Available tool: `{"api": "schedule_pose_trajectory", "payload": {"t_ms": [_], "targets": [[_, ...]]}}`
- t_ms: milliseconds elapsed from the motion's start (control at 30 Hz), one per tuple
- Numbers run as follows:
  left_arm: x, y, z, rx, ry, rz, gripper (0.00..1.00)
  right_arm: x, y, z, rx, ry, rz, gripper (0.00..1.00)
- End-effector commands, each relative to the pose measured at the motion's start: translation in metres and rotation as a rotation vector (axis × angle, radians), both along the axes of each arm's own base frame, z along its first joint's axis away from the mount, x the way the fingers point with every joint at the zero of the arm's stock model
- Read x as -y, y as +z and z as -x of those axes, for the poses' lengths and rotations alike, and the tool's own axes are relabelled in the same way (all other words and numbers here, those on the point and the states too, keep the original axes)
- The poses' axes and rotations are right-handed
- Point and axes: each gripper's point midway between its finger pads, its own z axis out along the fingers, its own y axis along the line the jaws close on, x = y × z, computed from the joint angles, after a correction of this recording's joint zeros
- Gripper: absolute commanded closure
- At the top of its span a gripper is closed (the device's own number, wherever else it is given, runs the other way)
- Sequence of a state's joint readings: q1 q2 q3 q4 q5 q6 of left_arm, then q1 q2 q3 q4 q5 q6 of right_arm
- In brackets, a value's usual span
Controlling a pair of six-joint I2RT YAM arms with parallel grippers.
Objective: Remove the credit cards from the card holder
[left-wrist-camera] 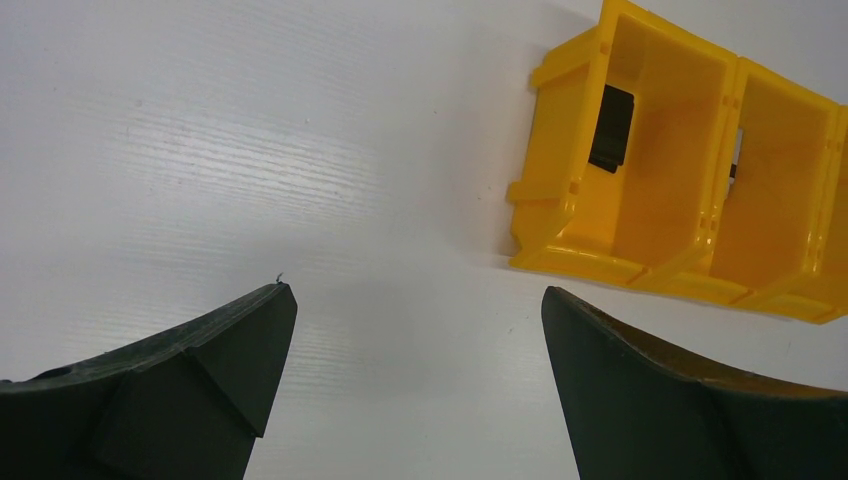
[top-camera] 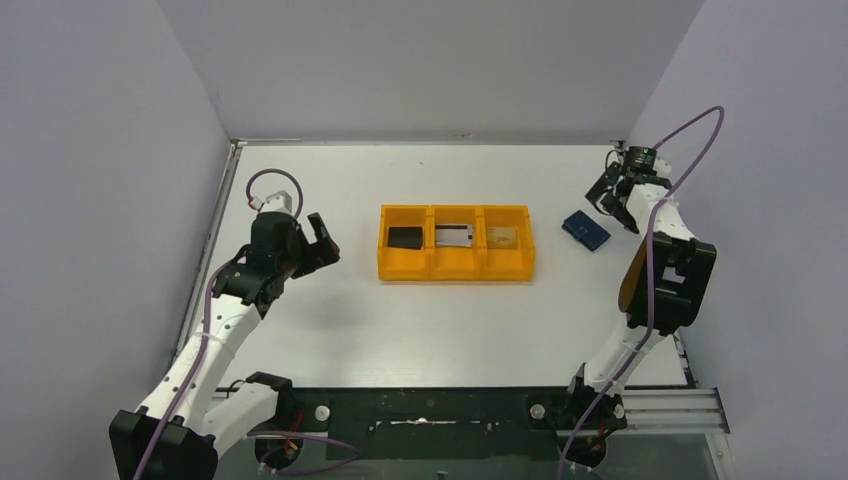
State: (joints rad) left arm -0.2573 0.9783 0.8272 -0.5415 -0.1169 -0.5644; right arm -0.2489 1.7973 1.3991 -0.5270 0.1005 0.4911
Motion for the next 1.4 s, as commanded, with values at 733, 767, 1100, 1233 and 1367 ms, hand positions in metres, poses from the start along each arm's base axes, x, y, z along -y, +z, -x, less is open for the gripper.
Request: {"api": "schedule_pose_trajectory", "payload": {"t_ms": [733, 767, 1100, 1233, 1367], "targets": [[0.008, 0.018, -0.004, 0.078, -0.009, 0.078, 0.03, -0.039, -0.093, 0.069, -0.181, 0.037, -0.100, 0.16], [0.008, 0.018, -0.004, 0.077, -0.008, 0.078, 0.03, -0.044, -0.093, 0.077, -0.176, 0.038, -0.102, 0.16], [0.006, 0.018, 0.000, 0.083, -0.004, 0.081, 0.03, -0.053, -0.039, 0.100, -0.084, 0.045, -0.038, 0.13], [0.007, 0.021, -0.002, 0.088, -0.005, 0.087, 0.02, -0.050, 0.001, 0.072, 0.014, 0.107, -0.002, 0.06], [0.008, 0.022, -0.001, 0.092, -0.005, 0.094, 0.03, -0.045, -0.005, 0.050, -0.055, 0.160, 0.004, 0.02]]}}
